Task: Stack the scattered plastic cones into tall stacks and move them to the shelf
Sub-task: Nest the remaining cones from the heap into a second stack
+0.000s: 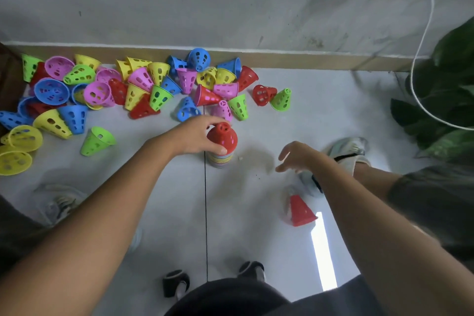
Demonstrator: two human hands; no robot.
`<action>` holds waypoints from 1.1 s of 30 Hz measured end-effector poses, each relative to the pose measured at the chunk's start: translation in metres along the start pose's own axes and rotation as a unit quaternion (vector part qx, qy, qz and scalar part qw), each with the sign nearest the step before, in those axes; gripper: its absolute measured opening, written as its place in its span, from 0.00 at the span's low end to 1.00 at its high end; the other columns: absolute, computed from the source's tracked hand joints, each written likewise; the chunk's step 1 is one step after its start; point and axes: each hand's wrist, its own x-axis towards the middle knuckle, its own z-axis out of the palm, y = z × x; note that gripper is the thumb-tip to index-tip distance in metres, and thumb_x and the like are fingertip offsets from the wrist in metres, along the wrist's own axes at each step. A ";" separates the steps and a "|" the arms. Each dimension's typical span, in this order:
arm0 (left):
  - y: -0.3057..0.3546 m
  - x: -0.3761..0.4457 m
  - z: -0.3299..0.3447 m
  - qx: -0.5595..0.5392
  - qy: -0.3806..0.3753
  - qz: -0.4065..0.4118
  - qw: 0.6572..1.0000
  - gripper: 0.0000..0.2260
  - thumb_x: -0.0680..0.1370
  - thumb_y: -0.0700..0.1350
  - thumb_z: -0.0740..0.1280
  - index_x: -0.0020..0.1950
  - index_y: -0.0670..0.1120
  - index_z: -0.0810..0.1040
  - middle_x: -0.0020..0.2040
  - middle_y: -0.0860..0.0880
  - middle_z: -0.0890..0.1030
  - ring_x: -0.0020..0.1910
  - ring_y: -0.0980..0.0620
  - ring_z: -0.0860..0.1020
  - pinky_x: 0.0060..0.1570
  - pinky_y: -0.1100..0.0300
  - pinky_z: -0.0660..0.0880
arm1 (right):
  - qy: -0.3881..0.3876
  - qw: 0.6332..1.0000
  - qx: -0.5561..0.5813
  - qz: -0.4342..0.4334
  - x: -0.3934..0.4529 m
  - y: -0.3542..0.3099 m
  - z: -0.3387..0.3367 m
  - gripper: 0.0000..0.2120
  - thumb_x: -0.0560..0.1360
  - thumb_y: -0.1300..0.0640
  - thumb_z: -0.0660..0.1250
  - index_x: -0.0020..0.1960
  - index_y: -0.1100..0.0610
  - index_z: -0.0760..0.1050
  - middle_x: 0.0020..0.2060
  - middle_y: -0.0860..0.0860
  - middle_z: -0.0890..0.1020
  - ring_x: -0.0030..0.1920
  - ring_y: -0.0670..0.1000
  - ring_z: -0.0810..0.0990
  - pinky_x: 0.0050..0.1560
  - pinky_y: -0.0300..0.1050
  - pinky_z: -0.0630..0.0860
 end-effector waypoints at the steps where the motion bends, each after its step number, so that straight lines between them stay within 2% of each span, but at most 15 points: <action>1: 0.000 0.001 0.000 0.003 0.000 -0.002 1.000 0.33 0.69 0.47 0.81 0.72 0.56 0.74 0.67 0.53 0.75 0.68 0.52 0.72 0.64 0.56 0.72 | -0.001 1.000 -0.011 0.012 0.000 0.004 0.003 0.19 0.73 0.54 0.77 0.61 0.59 0.79 0.49 0.52 0.81 0.49 0.57 0.85 0.56 0.49 0.81; 3: 0.004 0.001 -0.003 0.013 0.003 -0.003 1.000 0.34 0.68 0.48 0.81 0.72 0.56 0.73 0.68 0.54 0.73 0.68 0.53 0.71 0.62 0.57 0.70 | 0.008 0.999 0.000 0.040 -0.001 0.013 0.010 0.20 0.72 0.53 0.76 0.62 0.59 0.80 0.51 0.53 0.83 0.50 0.55 0.83 0.55 0.48 0.80; 6: 0.014 -0.001 -0.008 0.002 0.004 0.010 1.000 0.34 0.68 0.51 0.81 0.71 0.59 0.73 0.70 0.55 0.71 0.68 0.54 0.69 0.61 0.55 0.72 | 0.028 0.997 -0.055 0.043 0.001 0.029 0.025 0.24 0.75 0.42 0.70 0.64 0.57 0.79 0.60 0.52 0.82 0.60 0.52 0.78 0.60 0.45 0.75; 8: 0.023 -0.003 -0.010 -0.021 0.005 0.019 1.000 0.33 0.69 0.51 0.80 0.71 0.60 0.72 0.69 0.56 0.72 0.67 0.56 0.69 0.57 0.57 0.74 | 0.008 0.996 -0.045 0.073 0.002 0.039 0.033 0.20 0.71 0.47 0.76 0.57 0.58 0.80 0.55 0.55 0.83 0.51 0.55 0.80 0.49 0.46 0.78; 10: 0.031 -0.005 -0.009 -0.030 0.013 0.027 0.999 0.31 0.70 0.50 0.79 0.71 0.59 0.73 0.66 0.57 0.72 0.64 0.58 0.69 0.51 0.61 0.73 | 0.005 0.993 -0.067 0.093 0.001 0.047 0.039 0.17 0.66 0.53 0.80 0.50 0.58 0.79 0.45 0.55 0.82 0.40 0.54 0.78 0.38 0.44 0.76; 12: 0.035 -0.006 -0.005 -0.032 0.029 0.042 0.998 0.28 0.71 0.50 0.79 0.69 0.60 0.74 0.65 0.58 0.73 0.64 0.58 0.70 0.48 0.64 0.73 | 0.020 0.990 -0.091 0.105 0.002 0.058 0.044 0.17 0.66 0.51 0.80 0.43 0.58 0.75 0.37 0.52 0.77 0.34 0.51 0.75 0.33 0.43 0.72; 14: 0.036 -0.007 0.002 -0.036 0.039 0.050 0.997 0.26 0.71 0.50 0.79 0.67 0.59 0.75 0.65 0.58 0.74 0.64 0.57 0.72 0.49 0.65 0.74 | 0.004 0.988 -0.094 0.121 0.001 0.068 0.053 0.21 0.68 0.48 0.80 0.38 0.59 0.70 0.34 0.52 0.77 0.33 0.51 0.76 0.36 0.44 0.77; 15: 0.035 -0.008 0.005 -0.041 0.045 0.047 0.997 0.25 0.72 0.50 0.78 0.67 0.58 0.76 0.64 0.57 0.75 0.64 0.56 0.73 0.50 0.64 0.74 | -0.002 0.987 -0.096 0.127 0.001 0.071 0.055 0.21 0.68 0.48 0.80 0.39 0.58 0.70 0.35 0.52 0.78 0.35 0.53 0.79 0.42 0.46 0.81; 17: 0.034 -0.010 0.010 -0.043 0.055 0.037 0.997 0.25 0.72 0.50 0.78 0.68 0.55 0.77 0.62 0.57 0.76 0.63 0.55 0.74 0.49 0.64 0.75 | -0.022 0.984 -0.109 0.140 -0.003 0.078 0.060 0.21 0.68 0.49 0.81 0.42 0.59 0.71 0.40 0.54 0.81 0.43 0.56 0.83 0.54 0.49 0.81; 19: 0.036 -0.011 0.013 -0.039 0.070 0.038 0.996 0.23 0.74 0.50 0.77 0.67 0.55 0.77 0.61 0.57 0.76 0.61 0.55 0.74 0.47 0.65 0.74 | -0.031 0.983 -0.118 0.135 -0.004 0.086 0.060 0.20 0.69 0.51 0.80 0.50 0.62 0.75 0.48 0.55 0.83 0.51 0.56 0.84 0.58 0.50 0.80; 22: 0.039 -0.011 0.017 -0.035 0.105 0.049 0.993 0.20 0.75 0.50 0.75 0.66 0.54 0.78 0.61 0.56 0.76 0.60 0.57 0.74 0.45 0.67 0.73 | -0.016 0.984 -0.108 0.142 -0.004 0.095 0.063 0.22 0.68 0.55 0.81 0.56 0.62 0.76 0.53 0.57 0.84 0.53 0.57 0.85 0.57 0.52 0.81; 25: 0.040 -0.011 0.023 -0.033 0.136 0.056 0.989 0.17 0.76 0.49 0.74 0.64 0.52 0.79 0.60 0.56 0.78 0.58 0.58 0.74 0.46 0.67 0.73 | -0.006 0.984 -0.113 0.139 -0.005 0.101 0.069 0.20 0.67 0.57 0.81 0.53 0.61 0.75 0.52 0.57 0.83 0.53 0.57 0.84 0.56 0.52 0.81; 29: 0.037 -0.011 0.029 -0.053 0.167 0.047 0.983 0.15 0.76 0.49 0.74 0.62 0.52 0.81 0.59 0.55 0.79 0.55 0.59 0.77 0.50 0.61 0.77 | 0.001 0.982 -0.141 0.129 -0.011 0.108 0.078 0.18 0.66 0.60 0.80 0.40 0.58 0.69 0.42 0.54 0.79 0.51 0.56 0.84 0.51 0.47 0.81; 31: 0.035 -0.009 0.035 -0.062 0.184 0.042 0.980 0.14 0.75 0.48 0.75 0.61 0.51 0.81 0.59 0.54 0.79 0.56 0.56 0.78 0.52 0.59 0.78 | 0.001 0.982 -0.147 0.121 -0.013 0.111 0.083 0.17 0.66 0.61 0.79 0.43 0.58 0.71 0.38 0.53 0.75 0.48 0.57 0.82 0.48 0.47 0.81; 33: 0.032 -0.007 0.042 -0.068 0.196 0.041 0.977 0.14 0.75 0.47 0.75 0.60 0.50 0.81 0.60 0.52 0.80 0.57 0.53 0.78 0.52 0.58 0.78 | -0.002 0.983 -0.146 0.110 -0.015 0.115 0.091 0.16 0.65 0.63 0.79 0.47 0.58 0.73 0.38 0.53 0.75 0.48 0.58 0.82 0.47 0.48 0.81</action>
